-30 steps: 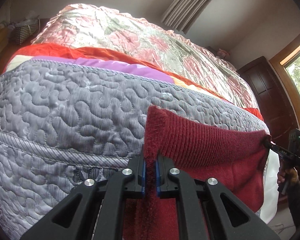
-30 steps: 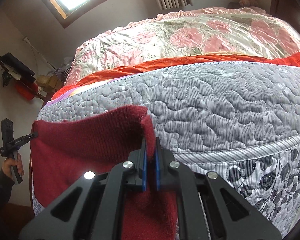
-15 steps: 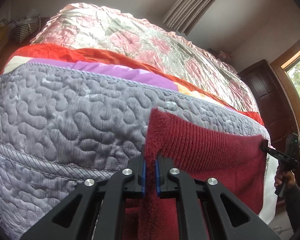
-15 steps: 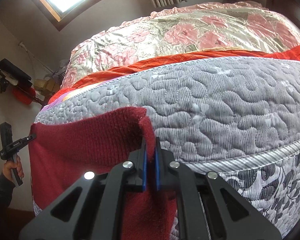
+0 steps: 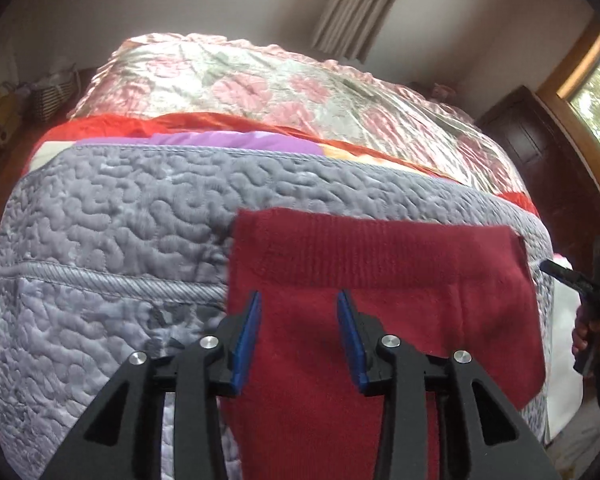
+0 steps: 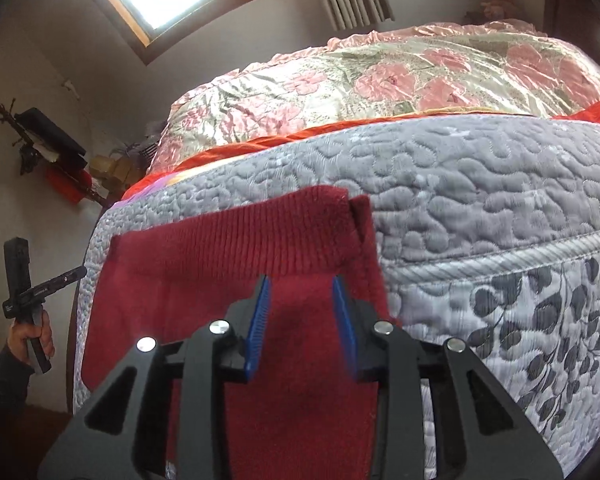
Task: Fold small clothes
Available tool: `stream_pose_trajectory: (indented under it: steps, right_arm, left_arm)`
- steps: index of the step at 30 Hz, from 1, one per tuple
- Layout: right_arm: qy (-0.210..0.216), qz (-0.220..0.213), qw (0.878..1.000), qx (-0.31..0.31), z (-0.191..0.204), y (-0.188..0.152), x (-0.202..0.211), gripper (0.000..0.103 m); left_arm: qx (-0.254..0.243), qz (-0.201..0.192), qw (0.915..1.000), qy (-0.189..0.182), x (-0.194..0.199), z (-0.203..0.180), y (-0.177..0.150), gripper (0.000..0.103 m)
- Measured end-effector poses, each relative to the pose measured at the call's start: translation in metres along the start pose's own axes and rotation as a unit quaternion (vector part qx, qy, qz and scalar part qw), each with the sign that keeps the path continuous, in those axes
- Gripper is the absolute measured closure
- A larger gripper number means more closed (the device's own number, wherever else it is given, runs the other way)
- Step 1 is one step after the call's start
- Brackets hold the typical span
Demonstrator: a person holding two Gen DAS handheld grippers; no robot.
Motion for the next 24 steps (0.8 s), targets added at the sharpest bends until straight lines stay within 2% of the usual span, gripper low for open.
stream_pose_trajectory:
  steps: [3,5,7,10,11,13,16,17,19,21,24]
  right_arm:
    - [-0.015,0.028,0.999,-0.001,-0.006,-0.015,-0.027,0.072]
    - [-0.025,0.037,0.999,-0.015,-0.019,-0.021,-0.042,0.089]
    - [-0.021,0.037,0.999,-0.021,-0.027,-0.025,-0.049,0.095]
    - [-0.010,0.039,0.999,-0.033,-0.031,-0.025,-0.042,0.094]
    - [-0.008,0.036,0.998,-0.041,-0.031,-0.025,-0.035,0.089]
    - [0.013,0.029,0.998,-0.060,-0.030,-0.026,-0.013,0.081]
    - [0.035,0.023,0.998,-0.057,-0.020,-0.048,0.024,0.081]
    - [0.038,0.027,0.997,-0.055,-0.018,-0.062,0.033,0.081]
    - [0.040,0.043,0.997,-0.059,-0.019,-0.091,0.039,0.082]
    - [0.040,0.068,0.995,-0.062,-0.023,-0.120,0.035,0.083]
    - [0.017,0.104,0.992,-0.072,-0.037,-0.153,0.015,0.087]
  left_arm:
    - [-0.026,0.044,0.9987,-0.001,-0.031,-0.018,-0.027,0.064]
    - [-0.016,0.071,0.9967,0.037,-0.051,0.000,-0.044,0.066]
    - [0.012,0.067,0.9967,0.044,-0.054,0.022,-0.053,0.075]
    - [0.032,0.055,0.9975,0.032,-0.044,0.035,-0.059,0.080]
    - [0.038,0.052,0.9975,0.027,-0.039,0.034,-0.058,0.080]
    - [0.050,0.033,0.9981,0.016,-0.019,0.026,-0.056,0.070]
    - [0.041,-0.008,0.9986,-0.032,0.020,-0.006,-0.063,0.060]
    - [0.043,-0.010,0.9979,-0.048,0.028,-0.015,-0.070,0.060]
    - [0.048,0.003,0.9963,-0.072,0.033,-0.029,-0.092,0.060]
    - [0.054,0.025,0.9957,-0.071,0.029,-0.030,-0.116,0.060]
    - [0.083,0.063,0.9933,-0.049,0.010,-0.010,-0.152,0.064]
Point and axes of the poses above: each gripper's, at about its wrist camera, not at the fingertips, and x roughly against the way its jaws point, z to its left, y to its top, the point moved 5 cm from there along -x, roughly the way its jaws point, and after that the axes turned 12 degrees about -y, right-handed, at the moved point
